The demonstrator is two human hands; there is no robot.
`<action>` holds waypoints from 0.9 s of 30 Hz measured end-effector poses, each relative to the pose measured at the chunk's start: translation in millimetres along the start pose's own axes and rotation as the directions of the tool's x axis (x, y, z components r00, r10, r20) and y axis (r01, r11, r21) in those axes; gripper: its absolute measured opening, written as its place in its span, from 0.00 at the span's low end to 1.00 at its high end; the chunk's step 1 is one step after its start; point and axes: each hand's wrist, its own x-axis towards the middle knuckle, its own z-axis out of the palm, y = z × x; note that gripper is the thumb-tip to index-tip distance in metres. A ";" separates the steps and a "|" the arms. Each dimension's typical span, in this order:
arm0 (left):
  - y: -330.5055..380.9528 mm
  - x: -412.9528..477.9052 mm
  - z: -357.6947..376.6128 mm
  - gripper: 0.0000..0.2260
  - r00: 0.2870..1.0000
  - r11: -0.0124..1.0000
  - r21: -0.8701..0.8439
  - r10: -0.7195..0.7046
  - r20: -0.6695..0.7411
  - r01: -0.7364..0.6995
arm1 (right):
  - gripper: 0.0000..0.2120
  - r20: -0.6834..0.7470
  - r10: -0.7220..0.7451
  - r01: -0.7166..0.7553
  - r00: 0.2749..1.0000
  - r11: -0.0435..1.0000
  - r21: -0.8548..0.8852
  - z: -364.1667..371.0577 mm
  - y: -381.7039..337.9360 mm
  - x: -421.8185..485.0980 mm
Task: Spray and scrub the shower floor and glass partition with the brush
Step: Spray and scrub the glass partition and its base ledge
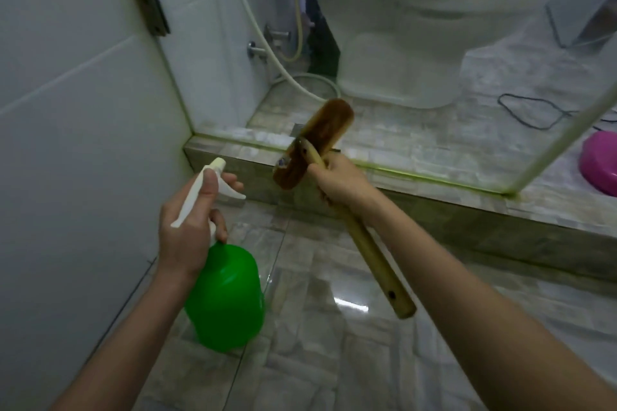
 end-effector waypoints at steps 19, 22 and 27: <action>-6.4 1.5 -36.1 0.12 0.993 0.999 -0.002 -0.033 -0.109 0.033 | 0.18 -0.020 -0.233 0.145 0.972 0.666 -0.731 52.0 -59.2 60.0; -9.2 3.4 -43.1 0.12 0.990 1.000 -0.005 -0.027 -0.141 0.026 | 0.18 0.068 -0.262 0.234 0.963 0.680 -0.695 78.0 -78.6 81.4; -8.6 4.8 -51.2 0.12 0.989 1.000 0.011 -0.018 -0.144 0.019 | 0.15 -0.055 -0.191 0.122 0.980 0.796 -0.592 29.6 -21.0 47.0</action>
